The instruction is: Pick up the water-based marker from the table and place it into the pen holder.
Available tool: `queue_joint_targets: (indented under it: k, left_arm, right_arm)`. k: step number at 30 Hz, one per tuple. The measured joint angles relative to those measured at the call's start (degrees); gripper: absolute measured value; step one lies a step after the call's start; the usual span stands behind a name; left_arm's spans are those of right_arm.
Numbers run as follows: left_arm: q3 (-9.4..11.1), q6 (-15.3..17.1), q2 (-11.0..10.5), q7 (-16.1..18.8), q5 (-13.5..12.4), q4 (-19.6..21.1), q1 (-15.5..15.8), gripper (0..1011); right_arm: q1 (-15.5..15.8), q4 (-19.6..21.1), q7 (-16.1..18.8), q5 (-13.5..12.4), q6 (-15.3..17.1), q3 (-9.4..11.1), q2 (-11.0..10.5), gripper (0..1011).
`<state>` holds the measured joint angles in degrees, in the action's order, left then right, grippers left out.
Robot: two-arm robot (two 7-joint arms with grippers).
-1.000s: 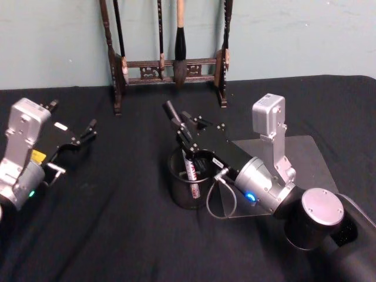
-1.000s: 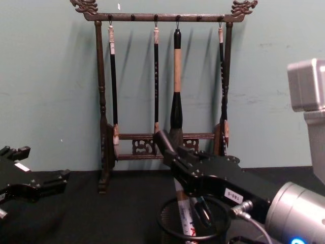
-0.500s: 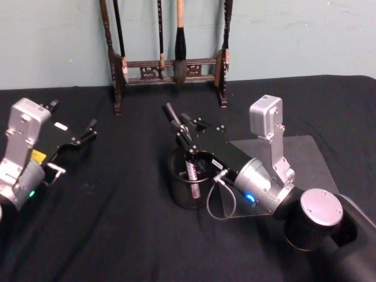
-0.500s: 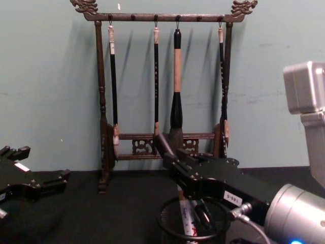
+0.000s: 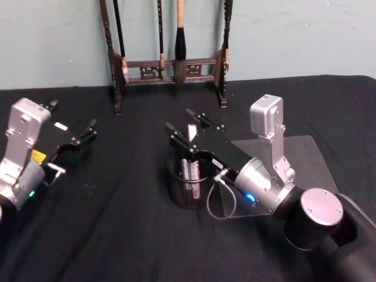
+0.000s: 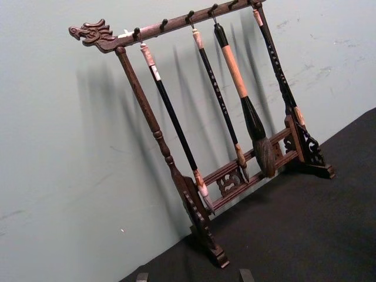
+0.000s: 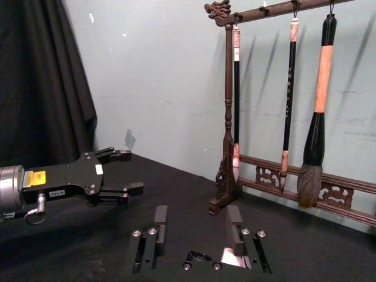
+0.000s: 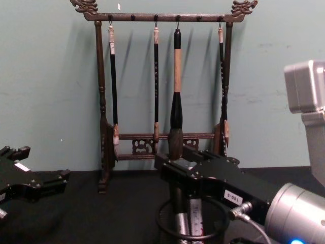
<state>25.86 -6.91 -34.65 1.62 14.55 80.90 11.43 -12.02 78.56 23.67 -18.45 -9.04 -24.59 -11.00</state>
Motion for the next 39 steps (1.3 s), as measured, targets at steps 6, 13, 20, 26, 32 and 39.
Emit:
queue_joint_targets:
  k: [6, 13, 20, 26, 32, 39]
  left_arm:
    - [0.0, 0.0, 0.0, 0.0, 0.0, 0.0, 0.0, 1001]
    - [0.0, 0.0, 0.0, 0.0, 0.0, 0.0, 0.0, 1001]
    - [0.0, 0.0, 0.0, 0.0, 0.0, 0.0, 0.0, 1001]
    - [0.0, 0.0, 0.0, 0.0, 0.0, 0.0, 0.0, 1001]
    - [0.0, 0.0, 0.0, 0.0, 0.0, 0.0, 0.0, 1001]
    - [0.0, 0.0, 0.0, 0.0, 0.0, 0.0, 0.0, 1001]
  right_arm:
    - [0.0, 0.0, 0.0, 0.0, 0.0, 0.0, 0.0, 796]
    - [0.0, 0.0, 0.1, -0.1, -0.1, 0.0, 0.0, 964]
    - [-0.4, 1.4, 0.1, -0.7, 0.4, 0.7, -0.3, 1002]
    - [0.0, 4.0, -1.5, -1.2, 0.0, 3.0, -1.2, 1002]
    - [1.4, 6.3, -5.8, -0.4, -0.2, 7.4, -2.7, 1002]
    - [3.5, 7.1, -10.3, 2.4, 1.0, 11.4, -3.9, 1002]
